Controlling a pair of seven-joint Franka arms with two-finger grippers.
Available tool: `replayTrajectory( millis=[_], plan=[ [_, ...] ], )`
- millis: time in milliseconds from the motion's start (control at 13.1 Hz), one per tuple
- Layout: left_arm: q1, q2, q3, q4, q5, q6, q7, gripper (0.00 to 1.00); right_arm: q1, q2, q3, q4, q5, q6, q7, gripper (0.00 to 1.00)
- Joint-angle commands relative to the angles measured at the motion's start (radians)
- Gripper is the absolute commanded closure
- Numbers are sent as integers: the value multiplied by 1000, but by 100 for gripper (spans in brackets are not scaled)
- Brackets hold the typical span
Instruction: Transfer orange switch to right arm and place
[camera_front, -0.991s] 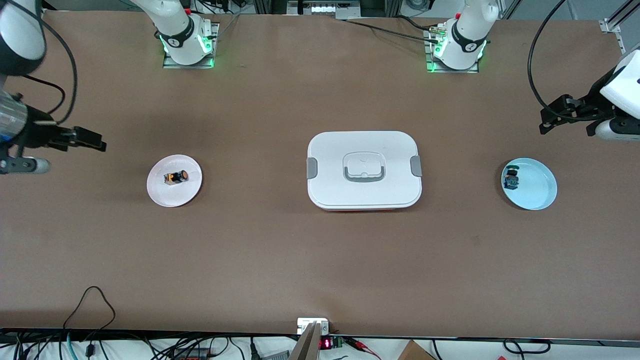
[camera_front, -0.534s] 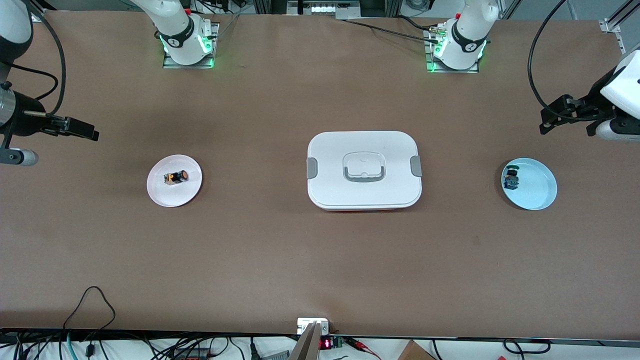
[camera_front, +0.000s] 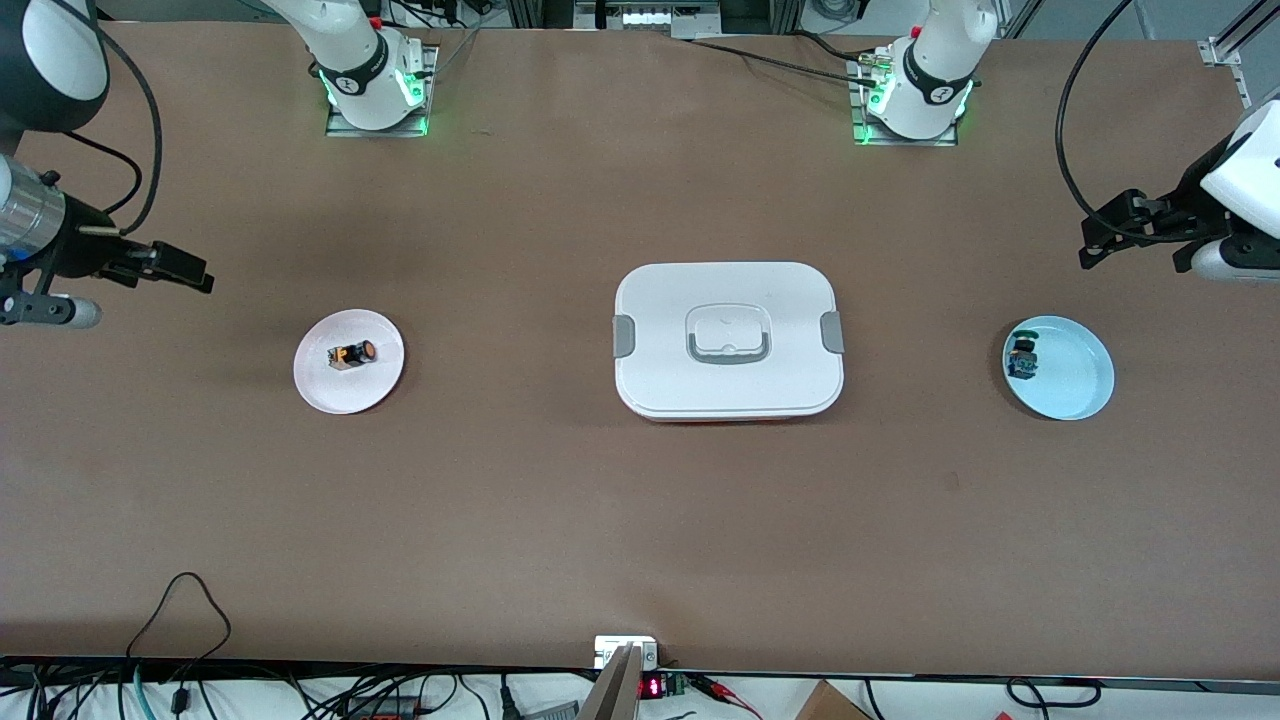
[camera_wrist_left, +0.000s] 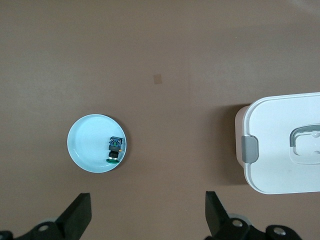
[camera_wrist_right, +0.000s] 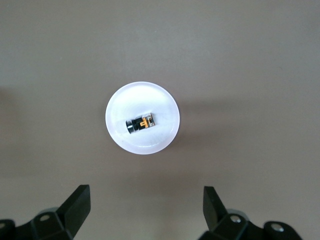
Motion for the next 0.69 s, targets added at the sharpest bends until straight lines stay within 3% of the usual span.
replayTrajectory(
  millis=[0,610],
  plan=[
    [3,14,-3,29,14,-7,-5,0,-14,-42,13,0,-9,-40,-29,0],
    [3,14,-3,29,14,-7,-5,0,-14,-29,15,93,-4,-70,-28,0]
  ],
)
